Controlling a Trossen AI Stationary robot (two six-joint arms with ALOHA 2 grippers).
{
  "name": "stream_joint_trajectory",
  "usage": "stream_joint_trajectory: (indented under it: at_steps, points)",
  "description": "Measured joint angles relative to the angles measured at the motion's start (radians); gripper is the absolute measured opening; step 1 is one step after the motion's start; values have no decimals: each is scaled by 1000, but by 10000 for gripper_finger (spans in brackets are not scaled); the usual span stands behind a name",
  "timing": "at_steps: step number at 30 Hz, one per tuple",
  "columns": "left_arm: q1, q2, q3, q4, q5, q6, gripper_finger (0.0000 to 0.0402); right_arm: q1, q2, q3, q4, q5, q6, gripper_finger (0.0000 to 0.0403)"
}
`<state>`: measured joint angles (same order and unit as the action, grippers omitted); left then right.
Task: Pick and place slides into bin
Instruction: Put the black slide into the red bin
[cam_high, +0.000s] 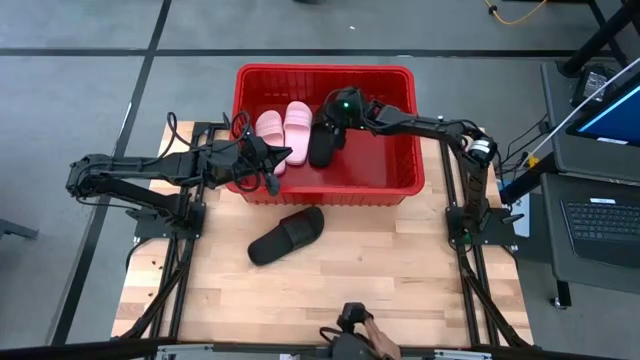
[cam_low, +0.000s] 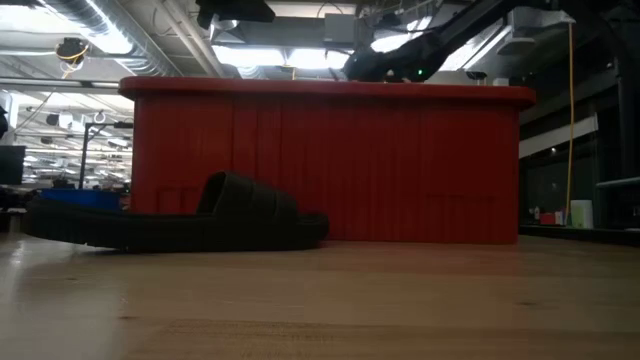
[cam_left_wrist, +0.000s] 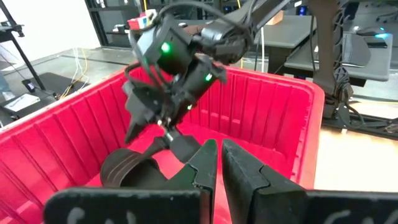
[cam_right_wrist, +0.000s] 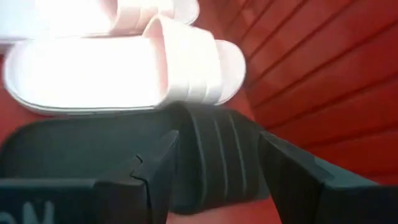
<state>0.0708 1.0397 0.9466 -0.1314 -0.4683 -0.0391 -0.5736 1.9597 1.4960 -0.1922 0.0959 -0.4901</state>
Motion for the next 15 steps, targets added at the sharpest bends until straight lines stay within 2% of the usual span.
stream_joint_trajectory:
  at_steps: [6,15]
  points:
    - [0,0,0,0,0,0,17,25,-104,0,-69,0,64,217]
    - [0,0,0,7,-7,18,17,103,-296,2,-126,-3,47,217]
